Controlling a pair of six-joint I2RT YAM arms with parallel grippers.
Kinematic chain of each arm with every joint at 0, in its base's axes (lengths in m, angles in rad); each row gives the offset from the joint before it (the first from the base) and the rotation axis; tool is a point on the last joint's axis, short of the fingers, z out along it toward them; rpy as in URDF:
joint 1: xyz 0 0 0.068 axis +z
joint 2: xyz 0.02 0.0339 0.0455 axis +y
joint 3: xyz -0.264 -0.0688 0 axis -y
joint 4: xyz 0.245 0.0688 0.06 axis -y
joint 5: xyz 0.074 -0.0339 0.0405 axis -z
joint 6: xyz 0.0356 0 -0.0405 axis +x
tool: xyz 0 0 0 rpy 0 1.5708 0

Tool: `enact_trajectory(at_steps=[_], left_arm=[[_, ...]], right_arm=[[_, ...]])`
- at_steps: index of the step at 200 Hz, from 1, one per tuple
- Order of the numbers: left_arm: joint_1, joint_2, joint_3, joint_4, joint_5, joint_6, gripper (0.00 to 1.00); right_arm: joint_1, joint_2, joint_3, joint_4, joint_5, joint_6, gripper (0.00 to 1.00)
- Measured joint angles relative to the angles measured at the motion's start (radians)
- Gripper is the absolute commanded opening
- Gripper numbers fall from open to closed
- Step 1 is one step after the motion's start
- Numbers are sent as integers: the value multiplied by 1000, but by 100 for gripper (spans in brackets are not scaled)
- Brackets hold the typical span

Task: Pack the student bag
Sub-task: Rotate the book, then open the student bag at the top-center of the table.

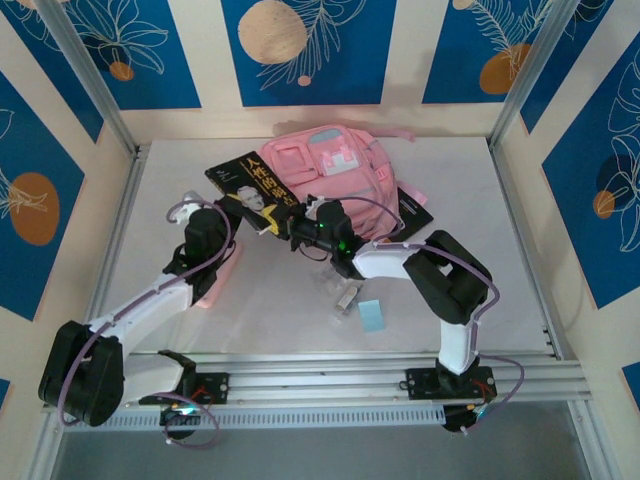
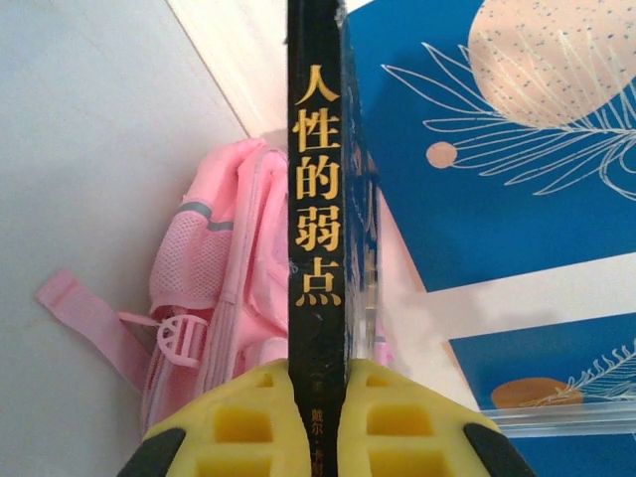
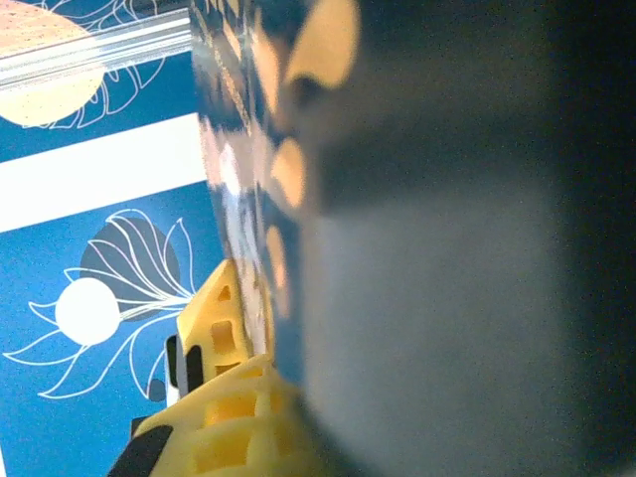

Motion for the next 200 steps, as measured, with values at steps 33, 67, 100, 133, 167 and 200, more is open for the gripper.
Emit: enact_trajectory(at_steps=[33, 67, 100, 133, 167, 200], left_arm=[[-12, -15, 5, -32, 100, 67, 74], [-18, 34, 78, -102, 258, 245, 75], [-58, 187, 268, -234, 412, 496, 75], [-114, 377, 491, -397, 512, 754, 75], [-146, 583, 711, -561, 532, 1009, 78], [-172, 777, 930, -724, 520, 1188, 79]], right_arm=[[-56, -47, 0, -92, -37, -71, 0], [-220, -151, 6, -322, -137, -256, 0], [-408, -278, 52, -652, -211, -503, 0], [-575, -376, 79, -924, -256, -707, 0], [-743, -450, 74, -1131, -312, -851, 0], [-873, -534, 31, -1235, -343, -935, 0]])
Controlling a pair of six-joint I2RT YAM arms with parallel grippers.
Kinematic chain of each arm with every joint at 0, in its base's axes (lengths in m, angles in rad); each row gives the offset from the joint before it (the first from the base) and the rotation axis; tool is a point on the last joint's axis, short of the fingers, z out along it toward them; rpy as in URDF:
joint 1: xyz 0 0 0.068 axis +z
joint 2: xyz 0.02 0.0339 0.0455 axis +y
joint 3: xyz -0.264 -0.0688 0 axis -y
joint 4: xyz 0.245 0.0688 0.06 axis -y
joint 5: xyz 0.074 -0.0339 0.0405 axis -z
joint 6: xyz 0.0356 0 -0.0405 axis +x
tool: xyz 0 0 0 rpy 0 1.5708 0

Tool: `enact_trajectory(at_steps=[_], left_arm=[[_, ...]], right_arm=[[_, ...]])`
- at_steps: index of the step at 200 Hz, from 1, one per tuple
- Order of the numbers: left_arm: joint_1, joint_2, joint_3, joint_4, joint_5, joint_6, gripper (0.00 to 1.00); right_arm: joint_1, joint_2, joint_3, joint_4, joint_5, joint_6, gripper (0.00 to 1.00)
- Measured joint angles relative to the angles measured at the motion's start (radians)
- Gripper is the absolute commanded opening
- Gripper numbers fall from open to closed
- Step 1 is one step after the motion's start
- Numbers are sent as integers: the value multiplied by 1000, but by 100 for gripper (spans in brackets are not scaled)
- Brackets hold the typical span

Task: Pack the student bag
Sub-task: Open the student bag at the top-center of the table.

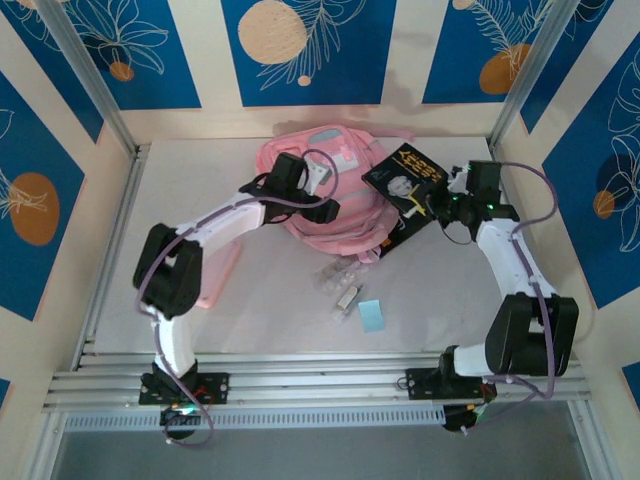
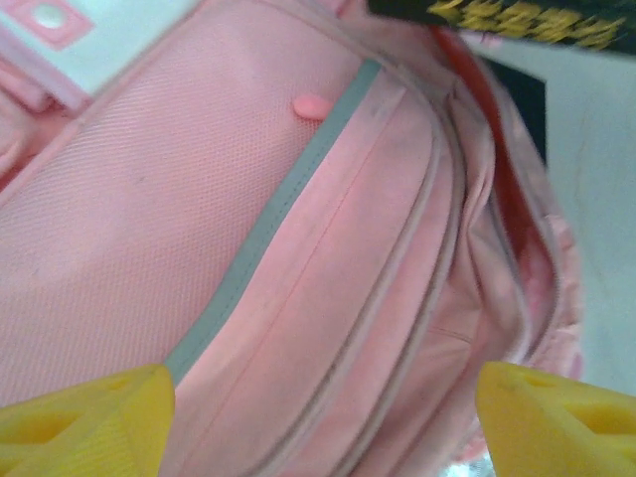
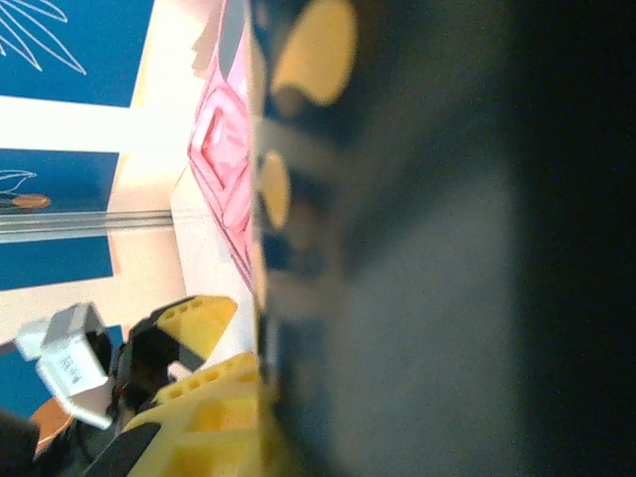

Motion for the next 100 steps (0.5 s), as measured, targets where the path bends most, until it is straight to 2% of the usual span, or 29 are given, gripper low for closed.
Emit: enact_trajectory(at_steps=[43, 100], left_arm=[[-5, 161, 166, -150, -26, 138, 82], [-16, 273, 283, -286, -40, 249, 84]], right_arm=[[-80, -99, -69, -42, -24, -37, 0], [-102, -119, -98, -49, -35, -45, 0]])
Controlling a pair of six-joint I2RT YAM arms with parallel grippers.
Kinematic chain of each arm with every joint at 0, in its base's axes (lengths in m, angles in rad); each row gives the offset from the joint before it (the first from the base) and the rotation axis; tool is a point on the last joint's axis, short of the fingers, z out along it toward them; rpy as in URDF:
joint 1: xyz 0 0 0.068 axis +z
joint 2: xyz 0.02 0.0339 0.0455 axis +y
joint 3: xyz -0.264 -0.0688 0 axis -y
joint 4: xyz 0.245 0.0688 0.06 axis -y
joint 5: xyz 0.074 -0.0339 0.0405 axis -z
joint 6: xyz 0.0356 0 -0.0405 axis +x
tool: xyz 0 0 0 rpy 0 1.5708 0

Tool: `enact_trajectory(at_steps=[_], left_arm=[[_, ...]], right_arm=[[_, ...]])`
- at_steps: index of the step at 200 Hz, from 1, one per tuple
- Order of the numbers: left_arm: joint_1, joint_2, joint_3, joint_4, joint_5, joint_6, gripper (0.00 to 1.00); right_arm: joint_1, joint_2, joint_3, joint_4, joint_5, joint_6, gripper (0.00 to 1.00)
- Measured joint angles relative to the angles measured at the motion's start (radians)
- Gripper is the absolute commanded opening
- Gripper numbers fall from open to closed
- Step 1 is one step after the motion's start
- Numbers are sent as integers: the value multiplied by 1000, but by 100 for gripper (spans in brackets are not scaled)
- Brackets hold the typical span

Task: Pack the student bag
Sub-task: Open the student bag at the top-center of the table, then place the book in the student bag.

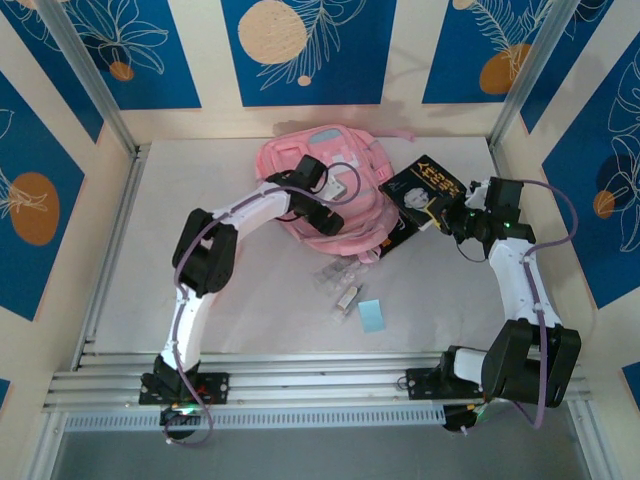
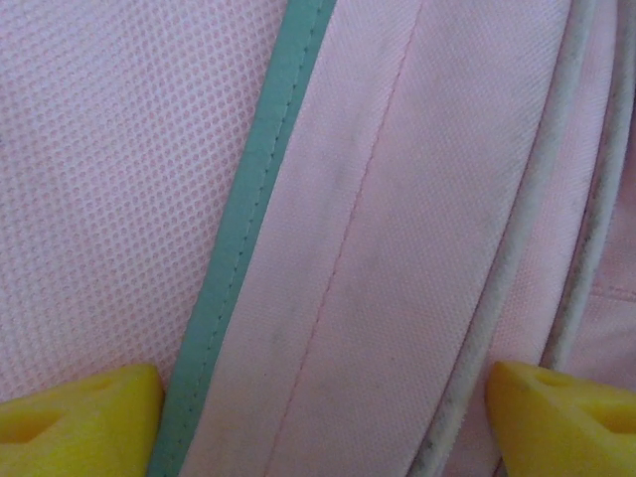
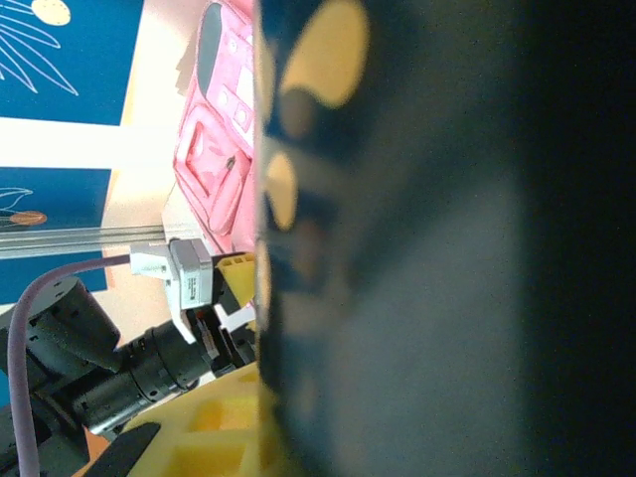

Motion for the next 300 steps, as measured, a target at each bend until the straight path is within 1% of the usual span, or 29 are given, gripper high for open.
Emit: enact_trajectory(at_steps=[18, 27, 34, 37, 38, 40, 42, 44, 45, 46, 47, 64, 86, 106, 136, 166, 183, 199, 221, 240, 260, 275, 284, 300], left_arm=[[-4, 15, 29, -31, -27, 19, 82], [-9, 29, 44, -42, -58, 24, 76], [-13, 40, 56, -50, -81, 23, 59], [-14, 46, 63, -54, -94, 35, 43], [-15, 48, 67, -55, -100, 35, 41], [-16, 54, 72, -60, -108, 24, 28], [-17, 58, 77, -63, -113, 27, 18], [-18, 63, 84, -68, -115, 32, 9], [-18, 66, 88, -71, -118, 28, 7], [-18, 69, 91, -73, -120, 27, 2], [-19, 70, 94, -76, -122, 26, 0], [-30, 103, 158, -117, -167, 25, 0], [-34, 105, 167, -131, -162, 17, 0], [-27, 76, 126, -105, -130, -12, 0], [3, -18, 43, -105, -6, -114, 0], [55, -104, 30, -112, 145, -248, 0], [90, -149, 30, -87, 225, -330, 0], [125, -183, 30, -43, 301, -410, 0], [161, -203, 30, 21, 392, -514, 0], [175, -204, 29, 55, 435, -574, 0], [176, -204, 19, 78, 462, -614, 0], [175, -204, 10, 88, 481, -634, 0], [175, -205, 6, 90, 486, -638, 0], [175, -208, 2, 92, 489, -643, 0]], right_arm=[[0, 0, -5, 0, -5, 0, 0], [0, -1, -8, 0, -6, 0, 0], [0, -1, -11, 0, -6, 1, 0], [0, -1, -12, 0, -6, 1, 0], [0, -1, -12, 0, -6, 1, 0], [0, -2, -13, 0, -6, 1, 0], [0, -2, -13, 0, -6, 1, 0], [-1, -2, -13, 0, -7, 1, 0], [-1, -2, -13, 0, -7, 1, 0], [-2, -2, -13, 0, -7, 1, 0], [-2, -2, -13, 0, -7, 1, 0], [-5, -3, -14, 0, -7, 1, 0], [-12, -24, -27, 1, -5, 2, 0], [-31, -50, -41, 1, 0, 2, 0], [-90, -118, -68, -8, 40, 5, 0], [-134, -187, -105, -8, 74, 11, 0], [-133, -197, -125, -3, 69, 14, 0], [-112, -195, -147, 5, 57, 21, 0], [-30, -177, -173, 43, 47, 47, 0], [102, -140, -175, 105, 58, 74, 0], [257, -70, -175, 214, 74, 112, 0], [354, 24, -161, 304, 82, 143, 0], [404, 106, -135, 354, 81, 164, 0], [460, 250, -71, 441, 82, 195, 0]])
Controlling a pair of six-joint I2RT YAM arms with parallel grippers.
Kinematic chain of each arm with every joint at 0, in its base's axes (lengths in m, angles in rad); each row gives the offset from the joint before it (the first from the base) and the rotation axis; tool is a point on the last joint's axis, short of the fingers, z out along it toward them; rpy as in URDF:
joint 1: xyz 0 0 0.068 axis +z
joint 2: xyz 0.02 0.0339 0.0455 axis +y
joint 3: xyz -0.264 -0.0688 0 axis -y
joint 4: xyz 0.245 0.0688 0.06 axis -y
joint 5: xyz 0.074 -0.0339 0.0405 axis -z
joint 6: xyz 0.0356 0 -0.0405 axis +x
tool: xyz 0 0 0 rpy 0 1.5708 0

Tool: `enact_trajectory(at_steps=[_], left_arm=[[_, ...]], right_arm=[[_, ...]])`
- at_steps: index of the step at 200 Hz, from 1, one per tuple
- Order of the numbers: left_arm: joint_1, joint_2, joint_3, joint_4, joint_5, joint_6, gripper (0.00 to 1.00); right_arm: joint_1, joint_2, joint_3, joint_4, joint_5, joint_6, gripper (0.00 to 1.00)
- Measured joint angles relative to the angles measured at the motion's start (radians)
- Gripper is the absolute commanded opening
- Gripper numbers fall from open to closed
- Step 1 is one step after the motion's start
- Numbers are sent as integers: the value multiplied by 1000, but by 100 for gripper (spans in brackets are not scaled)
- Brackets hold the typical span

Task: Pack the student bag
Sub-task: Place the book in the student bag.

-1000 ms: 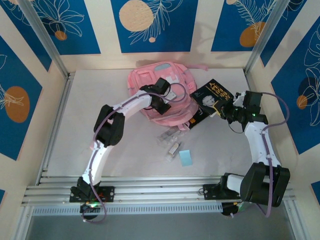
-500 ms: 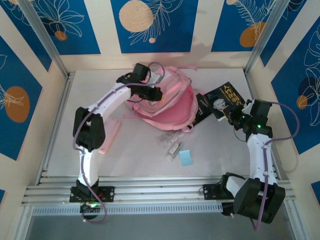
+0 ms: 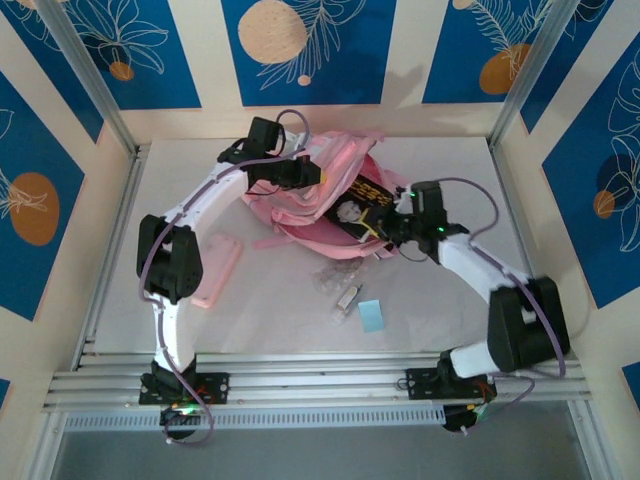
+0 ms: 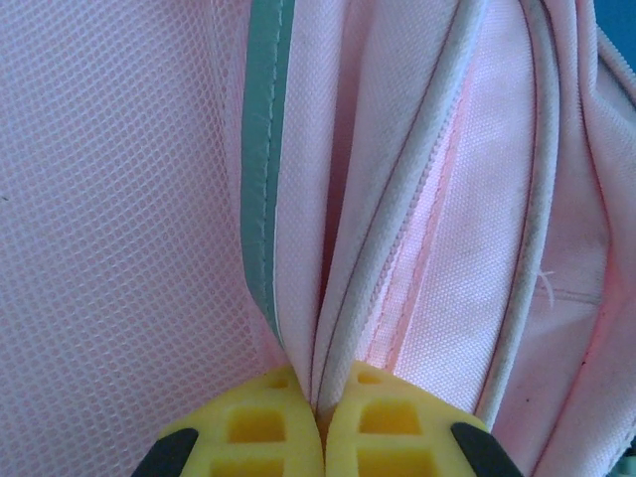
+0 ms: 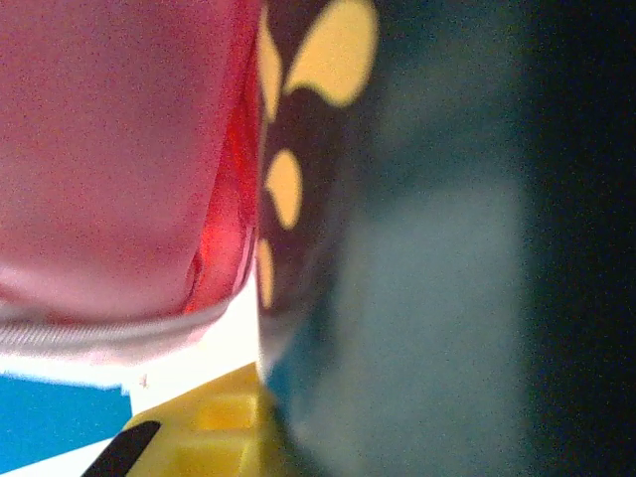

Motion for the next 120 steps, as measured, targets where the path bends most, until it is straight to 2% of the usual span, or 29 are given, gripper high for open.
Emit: enact_trajectory(at_steps=[57, 83, 106, 120], left_arm=[[12, -76, -88, 39, 0, -17, 0], [22, -108, -132, 60, -1, -24, 0], [45, -128, -178, 98, -5, -37, 0], [59, -135, -201, 115, -4, -45, 0]], right_arm=[[114, 433, 281, 285, 35, 100, 1], [135, 581, 409, 322, 51, 166, 17], [137, 621, 417, 330, 55, 227, 43], [130, 606, 394, 337, 58, 238, 54]])
